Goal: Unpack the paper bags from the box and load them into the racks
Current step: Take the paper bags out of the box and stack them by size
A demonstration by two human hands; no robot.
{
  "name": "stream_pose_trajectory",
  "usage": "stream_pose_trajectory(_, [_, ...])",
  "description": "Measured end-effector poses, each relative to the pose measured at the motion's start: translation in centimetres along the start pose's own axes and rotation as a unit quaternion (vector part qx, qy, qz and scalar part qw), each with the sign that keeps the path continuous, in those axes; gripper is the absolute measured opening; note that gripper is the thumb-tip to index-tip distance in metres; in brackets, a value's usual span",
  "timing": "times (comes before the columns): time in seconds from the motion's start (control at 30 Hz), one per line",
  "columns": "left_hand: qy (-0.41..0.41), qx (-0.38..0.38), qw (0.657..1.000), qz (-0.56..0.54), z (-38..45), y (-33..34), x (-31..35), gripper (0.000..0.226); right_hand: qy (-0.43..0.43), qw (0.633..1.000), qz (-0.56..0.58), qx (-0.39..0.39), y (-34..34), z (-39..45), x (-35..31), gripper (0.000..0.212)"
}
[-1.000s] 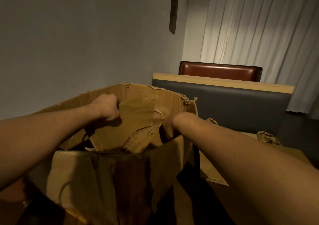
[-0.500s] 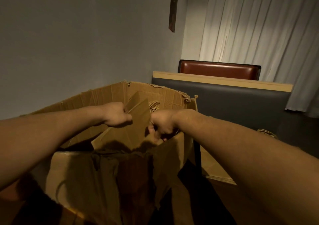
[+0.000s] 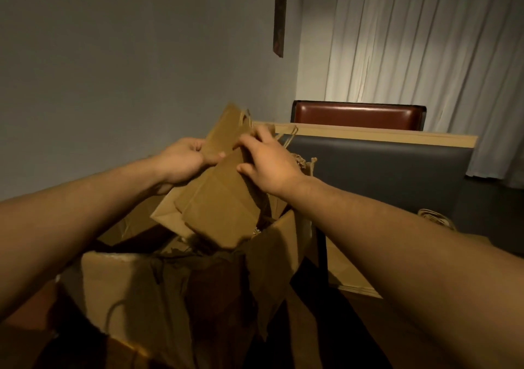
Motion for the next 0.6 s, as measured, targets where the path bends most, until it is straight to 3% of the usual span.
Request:
stream_pose_trajectory(0.13, [0.078, 0.084, 0.993, -0.032, -1.2, -1.6, 3.1, 0.019, 0.093, 0.984, 0.131, 0.075, -3.1, 0.0, -0.4, 0.104])
stream_pose_trajectory(0.23, [0.156, 0.149, 0.973, -0.081, -2.7, -2.7, 6.5, 0.016, 0.22, 0.93, 0.293, 0.033, -5.8, -0.6, 0.0, 0.117])
stream_pose_trajectory(0.33, [0.204, 0.177, 0.954, -0.13, -4.4, -2.8, 11.0, 0.019, 0.222, 0.832, 0.507, -0.026, -8.1, -1.7, -0.8, 0.087])
stream_pose_trajectory(0.43, [0.181, 0.171, 0.952, -0.179, -5.9, -1.1, 14.2, 0.022, 0.22, 0.772, 0.596, 0.007, -11.7, -3.8, 0.2, 0.046])
stream_pose_trajectory(0.5, [0.154, 0.157, 0.953, -0.207, -6.6, 1.0, 14.7, 0.021, 0.226, 0.742, 0.631, 0.001, -13.3, -6.0, 2.0, 0.03])
stream_pose_trajectory(0.6, [0.135, 0.128, 0.954, -0.235, -7.7, 5.6, 13.6, 0.011, 0.247, 0.739, 0.627, -0.018, -13.9, -10.9, 5.8, 0.028])
Point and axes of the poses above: each hand's wrist, its own z-axis towards the middle knuckle, its own y-axis out of the palm, x = y × z, the point moved 5 cm from there along z, towards the middle knuckle, and after that the axes turned 12 degrees about y, right-handed, at the moved point
